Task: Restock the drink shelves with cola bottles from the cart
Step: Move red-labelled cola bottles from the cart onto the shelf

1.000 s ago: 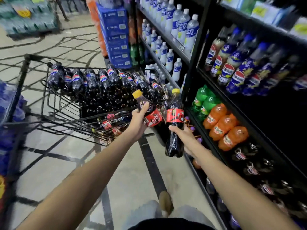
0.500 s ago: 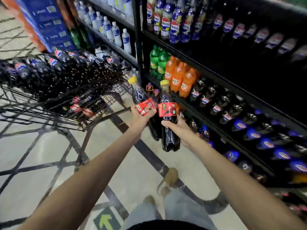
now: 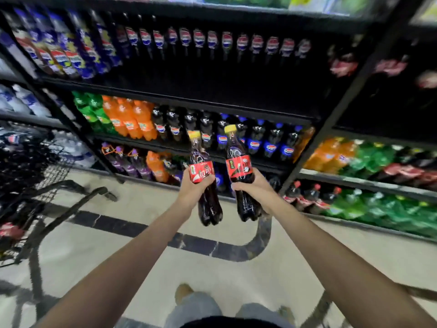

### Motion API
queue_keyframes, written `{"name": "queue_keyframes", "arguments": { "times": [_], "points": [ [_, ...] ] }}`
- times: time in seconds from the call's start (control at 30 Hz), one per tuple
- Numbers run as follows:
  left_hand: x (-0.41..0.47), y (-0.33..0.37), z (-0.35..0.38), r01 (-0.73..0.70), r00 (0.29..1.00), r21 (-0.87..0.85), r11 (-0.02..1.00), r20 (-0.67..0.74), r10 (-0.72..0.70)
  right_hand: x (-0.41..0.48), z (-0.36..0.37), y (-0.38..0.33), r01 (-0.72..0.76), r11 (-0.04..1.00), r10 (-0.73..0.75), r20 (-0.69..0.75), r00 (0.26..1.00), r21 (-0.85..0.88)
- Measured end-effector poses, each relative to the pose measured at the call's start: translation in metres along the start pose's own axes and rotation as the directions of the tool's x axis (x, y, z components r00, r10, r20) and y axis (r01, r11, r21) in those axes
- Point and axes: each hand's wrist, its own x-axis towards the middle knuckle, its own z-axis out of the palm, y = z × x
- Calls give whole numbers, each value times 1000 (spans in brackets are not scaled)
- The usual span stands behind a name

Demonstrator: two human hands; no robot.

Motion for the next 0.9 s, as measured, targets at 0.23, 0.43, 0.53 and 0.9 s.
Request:
{"name": "queue_keyframes", "arguments": {
  "times": [0.23, 0.43, 0.53, 0.9],
  "points": [
    [-40, -11, 178, 35, 993, 69, 997, 108, -42, -56, -174, 51, -36, 994, 59, -212, 975, 108],
    [-64, -2, 295, 5, 973, 100, 995, 228, -28, -86, -279, 74, -19, 980, 87, -338, 937, 198],
    [-63, 9, 341, -16, 964, 152, 988, 266, -25, -89, -315, 74, 39, 977, 46, -381, 923, 210],
    [37, 73, 470, -204, 894, 209, 956, 438, 95, 0, -430, 35, 76, 991, -19, -452, 892, 109]
  ]
}}
